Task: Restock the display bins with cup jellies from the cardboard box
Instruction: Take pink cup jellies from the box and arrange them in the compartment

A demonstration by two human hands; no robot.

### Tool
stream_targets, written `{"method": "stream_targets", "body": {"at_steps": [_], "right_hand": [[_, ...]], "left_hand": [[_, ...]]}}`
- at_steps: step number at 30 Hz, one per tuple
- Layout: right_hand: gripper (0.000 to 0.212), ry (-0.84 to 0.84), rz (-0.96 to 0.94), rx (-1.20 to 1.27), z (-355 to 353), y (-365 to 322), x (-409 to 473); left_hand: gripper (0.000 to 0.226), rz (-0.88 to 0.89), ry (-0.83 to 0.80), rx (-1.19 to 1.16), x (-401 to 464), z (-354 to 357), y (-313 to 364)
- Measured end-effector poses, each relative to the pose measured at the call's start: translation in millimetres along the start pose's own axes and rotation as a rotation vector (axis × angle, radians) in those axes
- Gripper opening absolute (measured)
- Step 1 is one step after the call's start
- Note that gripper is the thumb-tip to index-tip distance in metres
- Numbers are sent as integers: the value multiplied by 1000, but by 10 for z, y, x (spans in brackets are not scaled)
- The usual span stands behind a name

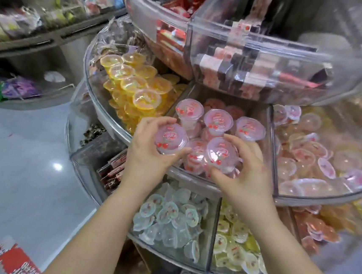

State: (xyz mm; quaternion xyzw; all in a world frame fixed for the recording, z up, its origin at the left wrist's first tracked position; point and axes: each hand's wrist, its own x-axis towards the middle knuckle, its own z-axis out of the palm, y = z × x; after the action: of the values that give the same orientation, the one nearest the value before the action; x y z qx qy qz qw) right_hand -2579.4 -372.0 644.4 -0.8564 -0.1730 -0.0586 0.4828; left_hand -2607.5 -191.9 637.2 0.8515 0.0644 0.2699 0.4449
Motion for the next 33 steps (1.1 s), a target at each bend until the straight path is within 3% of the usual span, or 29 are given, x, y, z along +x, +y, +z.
{"method": "stream_targets", "body": {"at_steps": [4,11,15,25,33], "right_hand": [[57,18,-36,-79,172,-21,160],[54,103,45,25,366,23,175],[57,146,85,151,389,56,135],[50,147,129,193,446,81,165],[47,150,134,174,486,54,218]], "left_hand": [[63,-20,10,75,174,89,-83],[73,-87,-38,58,198,120,-173],[73,-84,-136,51,137,75,-212],[62,-134,-41,-25,222,170,-157],[61,-104,-95,-58,194,127,-272]]}}
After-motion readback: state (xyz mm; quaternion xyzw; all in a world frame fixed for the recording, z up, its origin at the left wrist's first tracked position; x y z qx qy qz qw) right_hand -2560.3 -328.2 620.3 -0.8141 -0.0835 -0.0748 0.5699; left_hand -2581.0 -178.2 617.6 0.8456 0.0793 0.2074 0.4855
